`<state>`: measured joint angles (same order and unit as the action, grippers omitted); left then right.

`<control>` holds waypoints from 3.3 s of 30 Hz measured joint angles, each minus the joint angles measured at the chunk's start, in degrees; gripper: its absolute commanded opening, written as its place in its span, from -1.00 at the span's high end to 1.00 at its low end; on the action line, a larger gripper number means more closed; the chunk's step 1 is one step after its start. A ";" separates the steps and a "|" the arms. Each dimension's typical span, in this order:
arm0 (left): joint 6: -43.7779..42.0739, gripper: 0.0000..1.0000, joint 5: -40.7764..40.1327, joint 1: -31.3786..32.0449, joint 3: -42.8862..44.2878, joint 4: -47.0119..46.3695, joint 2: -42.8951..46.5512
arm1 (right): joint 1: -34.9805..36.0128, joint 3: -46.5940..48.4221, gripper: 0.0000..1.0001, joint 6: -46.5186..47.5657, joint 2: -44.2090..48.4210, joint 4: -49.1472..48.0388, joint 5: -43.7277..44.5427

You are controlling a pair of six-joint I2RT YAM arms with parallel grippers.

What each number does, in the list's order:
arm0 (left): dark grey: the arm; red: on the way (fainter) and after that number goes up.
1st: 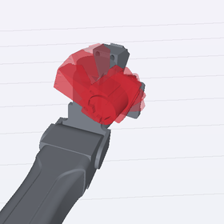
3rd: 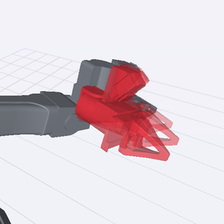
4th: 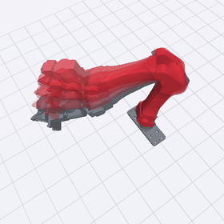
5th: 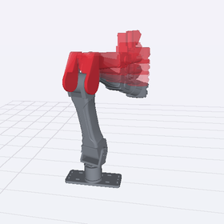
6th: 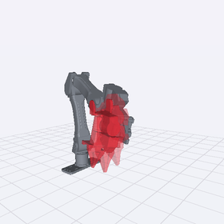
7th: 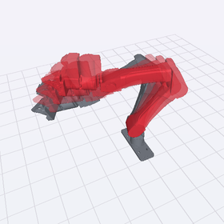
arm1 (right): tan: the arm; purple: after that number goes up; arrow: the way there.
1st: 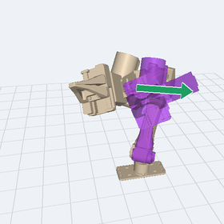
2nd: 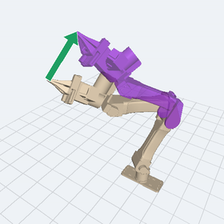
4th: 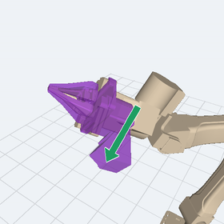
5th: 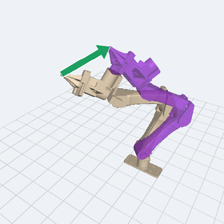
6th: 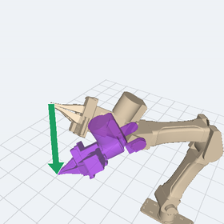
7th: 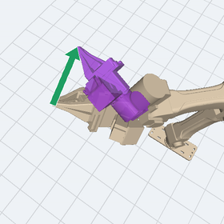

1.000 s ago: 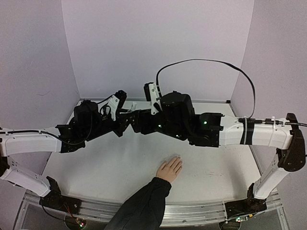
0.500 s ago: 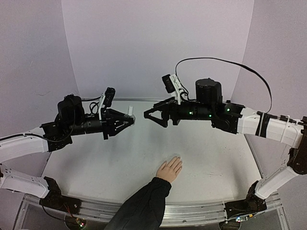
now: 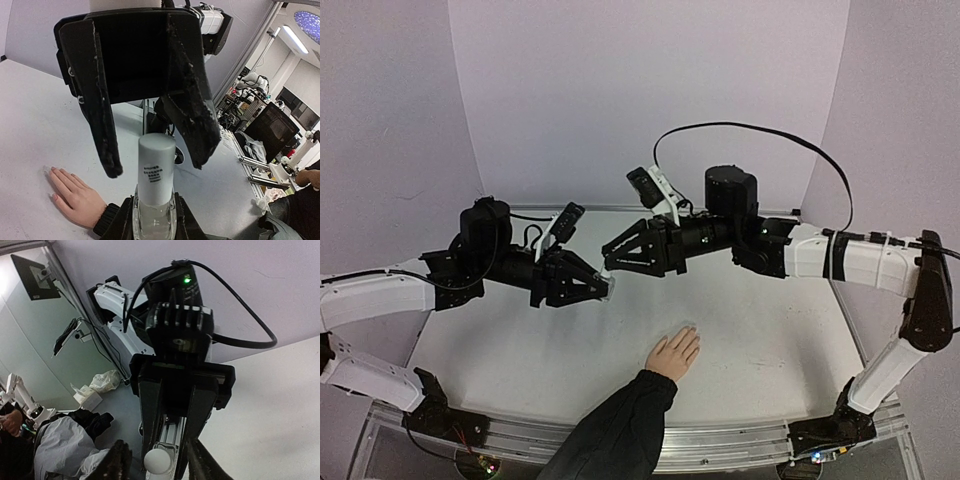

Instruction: Paint the nails

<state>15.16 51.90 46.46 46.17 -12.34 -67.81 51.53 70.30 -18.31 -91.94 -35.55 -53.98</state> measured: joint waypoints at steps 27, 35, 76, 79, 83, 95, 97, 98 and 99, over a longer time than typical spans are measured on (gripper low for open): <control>-6.88 1.00 -17.62 0.63 1.75 3.61 0.35 | -0.50 -0.72 1.00 -3.19 -1.46 -4.76 9.33; -14.80 1.00 -43.12 2.49 5.46 4.96 -4.28 | 9.03 5.16 1.00 -9.70 -2.95 5.64 58.45; -3.28 1.00 3.43 -0.74 4.46 5.38 -1.86 | 0.63 -1.84 0.08 -1.68 2.34 0.28 3.43; -3.08 1.00 4.81 -0.57 4.61 5.40 -2.29 | 0.61 -1.75 0.22 -2.51 2.14 -0.96 1.84; -3.06 1.00 5.68 -0.37 5.49 5.35 -2.99 | 0.63 -0.92 0.30 -3.28 1.18 -2.36 -0.07; -2.99 1.00 6.60 -0.26 6.12 5.33 -3.63 | 0.52 -0.66 0.94 -4.20 -0.13 -3.80 -2.40; -3.13 1.00 6.05 -0.26 6.12 5.33 -3.63 | 0.52 -0.66 1.00 -4.07 -0.13 -3.85 -2.25; -3.17 1.00 5.46 -0.26 6.12 5.33 -3.61 | 0.52 -0.68 1.00 -4.02 -0.13 -3.85 -2.14; -3.28 1.00 4.55 -0.22 6.12 5.38 -3.45 | 0.50 -0.72 1.00 -4.02 -0.13 -3.85 -1.88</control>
<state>11.88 56.45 46.24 52.29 -6.96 -71.26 52.03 69.58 -22.33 -92.07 -39.40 -55.86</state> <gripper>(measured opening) 0.211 0.151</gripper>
